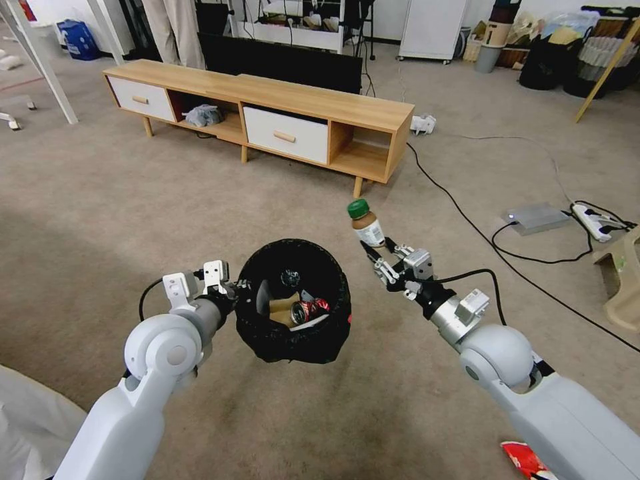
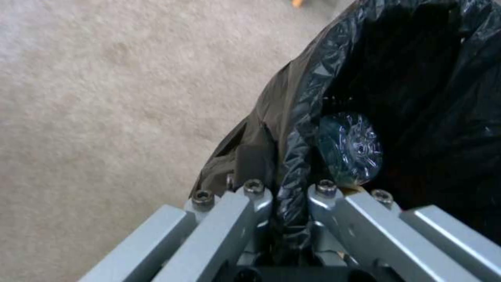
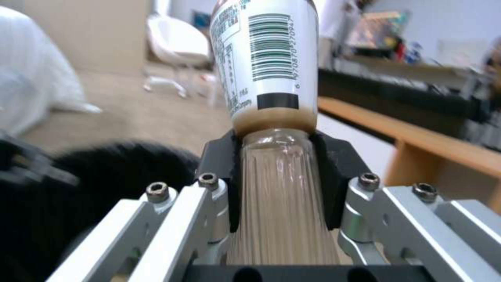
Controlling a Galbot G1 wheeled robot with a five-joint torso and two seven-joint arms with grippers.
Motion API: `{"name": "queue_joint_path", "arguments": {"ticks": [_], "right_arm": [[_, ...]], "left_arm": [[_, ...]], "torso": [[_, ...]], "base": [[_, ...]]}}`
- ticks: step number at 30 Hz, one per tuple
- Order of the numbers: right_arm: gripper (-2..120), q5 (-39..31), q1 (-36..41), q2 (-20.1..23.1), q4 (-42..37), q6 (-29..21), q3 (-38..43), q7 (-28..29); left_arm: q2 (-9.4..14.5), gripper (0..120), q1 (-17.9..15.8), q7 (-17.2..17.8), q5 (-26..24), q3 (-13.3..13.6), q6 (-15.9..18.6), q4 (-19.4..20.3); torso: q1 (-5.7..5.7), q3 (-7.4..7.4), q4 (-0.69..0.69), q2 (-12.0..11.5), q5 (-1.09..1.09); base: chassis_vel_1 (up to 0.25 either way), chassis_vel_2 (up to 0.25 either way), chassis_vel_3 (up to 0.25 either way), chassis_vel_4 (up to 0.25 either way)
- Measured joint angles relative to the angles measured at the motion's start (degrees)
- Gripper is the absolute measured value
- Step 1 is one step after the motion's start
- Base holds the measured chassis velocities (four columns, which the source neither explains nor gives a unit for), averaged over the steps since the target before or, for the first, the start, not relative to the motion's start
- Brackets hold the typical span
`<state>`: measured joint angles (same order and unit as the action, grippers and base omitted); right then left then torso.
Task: Pick up the trash bin and place the garbage on the floor into it.
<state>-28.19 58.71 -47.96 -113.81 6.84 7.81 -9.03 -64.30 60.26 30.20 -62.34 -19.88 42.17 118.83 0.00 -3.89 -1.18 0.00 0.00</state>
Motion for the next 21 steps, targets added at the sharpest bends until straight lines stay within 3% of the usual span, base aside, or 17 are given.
{"name": "queue_joint_path", "arguments": {"ticks": [21], "right_arm": [[26,-4.2,-1.0,4.2,-4.4,3.5,-1.3,-8.6]], "left_arm": [[-1.7,1,-2.2,-3.6,-0.8,7.9,0.0,-4.5]], "torso": [[0.0,0.0,0.0,0.0,0.01]], "base": [[0.0,0.0,0.0,0.0]]}}
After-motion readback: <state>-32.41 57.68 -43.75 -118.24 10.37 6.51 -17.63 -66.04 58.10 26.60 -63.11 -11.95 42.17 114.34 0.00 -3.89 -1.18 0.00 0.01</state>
